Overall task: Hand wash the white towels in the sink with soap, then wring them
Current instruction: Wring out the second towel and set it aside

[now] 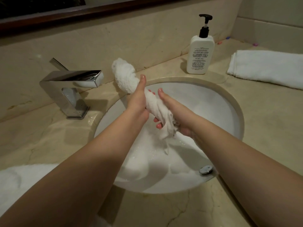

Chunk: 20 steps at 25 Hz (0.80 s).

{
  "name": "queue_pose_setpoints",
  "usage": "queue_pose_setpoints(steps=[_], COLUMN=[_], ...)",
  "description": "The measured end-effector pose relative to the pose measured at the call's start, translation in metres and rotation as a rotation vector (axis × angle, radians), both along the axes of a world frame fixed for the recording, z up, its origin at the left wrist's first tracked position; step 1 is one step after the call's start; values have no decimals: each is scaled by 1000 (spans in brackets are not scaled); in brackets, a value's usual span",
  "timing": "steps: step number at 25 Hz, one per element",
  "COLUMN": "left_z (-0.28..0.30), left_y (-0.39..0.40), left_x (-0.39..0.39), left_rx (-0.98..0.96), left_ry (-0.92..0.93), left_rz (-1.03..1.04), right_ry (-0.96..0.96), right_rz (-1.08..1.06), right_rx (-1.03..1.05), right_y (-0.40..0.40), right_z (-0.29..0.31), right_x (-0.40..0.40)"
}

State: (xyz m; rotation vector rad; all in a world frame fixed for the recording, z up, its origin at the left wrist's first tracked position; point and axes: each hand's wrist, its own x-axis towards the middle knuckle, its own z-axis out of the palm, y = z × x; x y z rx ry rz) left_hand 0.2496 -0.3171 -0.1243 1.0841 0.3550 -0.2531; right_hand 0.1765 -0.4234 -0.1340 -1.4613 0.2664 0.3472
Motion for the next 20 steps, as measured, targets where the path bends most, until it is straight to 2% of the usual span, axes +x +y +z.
queue_pose_setpoints(steps=[3, 5, 8, 12, 14, 17, 20], left_z=[1, 6, 9, 0, -2, -4, -4], left_y=[10, 14, 13, 12, 11, 10, 13], left_x=[6, 6, 3, -1, -3, -9, -9], left_rx=[33, -82, -186, -78, -59, -249, -414], left_ry=[-42, -1, 20, -96, -167, -177, -171], left_rz=[-21, -104, -112, -133, -255, -471, -427], right_ry=[101, 127, 152, 150, 152, 189, 228], right_rz=[6, -73, -96, -5, 22, 118, 181], right_rx=[14, 96, 264, 370, 427, 542, 496], right_y=[2, 4, 1, -3, -4, -7, -3], right_z=[0, 0, 3, 11, 15, 16, 18], right_x=[-4, -4, 0, 3, 1, -3, -5])
